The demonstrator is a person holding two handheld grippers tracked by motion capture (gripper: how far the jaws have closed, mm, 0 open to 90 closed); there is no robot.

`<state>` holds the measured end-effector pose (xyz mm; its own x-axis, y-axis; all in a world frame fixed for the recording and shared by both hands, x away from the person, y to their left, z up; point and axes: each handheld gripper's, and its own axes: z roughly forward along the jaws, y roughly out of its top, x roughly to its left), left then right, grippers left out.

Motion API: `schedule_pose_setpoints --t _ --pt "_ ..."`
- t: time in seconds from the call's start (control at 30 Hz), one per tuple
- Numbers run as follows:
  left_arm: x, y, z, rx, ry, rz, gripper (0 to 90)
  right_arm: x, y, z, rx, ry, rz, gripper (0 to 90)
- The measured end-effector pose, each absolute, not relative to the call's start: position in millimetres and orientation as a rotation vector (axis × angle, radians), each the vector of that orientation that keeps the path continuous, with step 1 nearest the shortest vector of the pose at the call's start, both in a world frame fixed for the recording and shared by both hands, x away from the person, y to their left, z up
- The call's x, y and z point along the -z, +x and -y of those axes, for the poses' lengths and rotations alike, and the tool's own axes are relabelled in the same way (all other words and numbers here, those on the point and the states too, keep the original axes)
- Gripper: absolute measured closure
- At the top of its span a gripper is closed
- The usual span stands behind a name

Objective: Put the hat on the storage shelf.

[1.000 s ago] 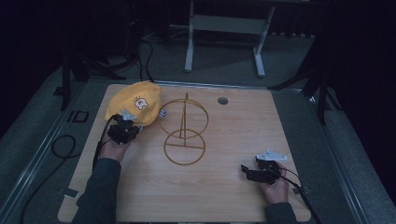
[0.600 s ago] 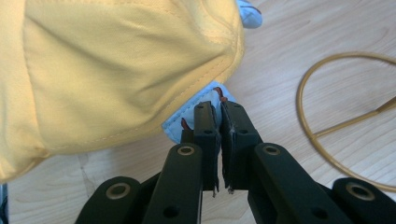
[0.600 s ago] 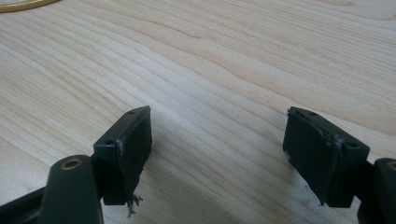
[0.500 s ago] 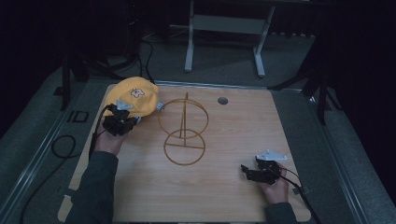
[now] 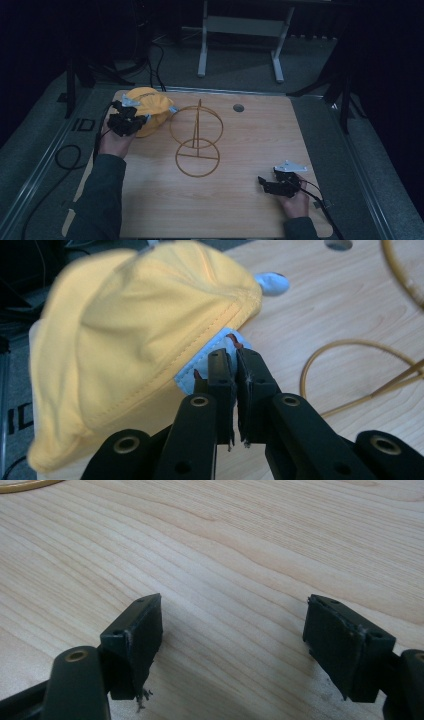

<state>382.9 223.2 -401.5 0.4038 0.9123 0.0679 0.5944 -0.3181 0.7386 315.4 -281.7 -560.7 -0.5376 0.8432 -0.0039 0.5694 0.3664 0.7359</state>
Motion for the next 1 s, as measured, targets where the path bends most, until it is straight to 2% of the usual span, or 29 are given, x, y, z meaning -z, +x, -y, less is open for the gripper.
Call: schedule_pose_setpoints --t 0.27,0.47,0.67,0.83,0.9,0.93,1.0 --pt "389 383 -219 -0.659 2.017 -1.253 85.8 561 315 282 -0.986 1.231 -2.252 23.9" --pt "399 382 -222 -0.654 2.032 -1.281 85.7 561 315 282 -0.985 1.233 -2.252 23.8" --pt "417 374 -242 -0.623 1.995 -1.362 84.7 561 315 282 -0.986 1.233 -2.252 23.8" --pt "419 371 -252 -0.620 1.961 -1.380 71.8 561 315 282 -0.984 1.232 -2.253 23.8" --pt "416 371 -250 -0.625 1.974 -1.376 71.8 561 315 282 -0.984 1.232 -2.253 23.8" --pt "415 373 -248 -0.627 1.993 -1.372 64.9 561 315 282 -0.985 1.233 -2.252 23.8" --pt "414 375 -245 -0.622 2.007 -1.367 60.6 561 315 282 -0.985 1.233 -2.252 23.8"
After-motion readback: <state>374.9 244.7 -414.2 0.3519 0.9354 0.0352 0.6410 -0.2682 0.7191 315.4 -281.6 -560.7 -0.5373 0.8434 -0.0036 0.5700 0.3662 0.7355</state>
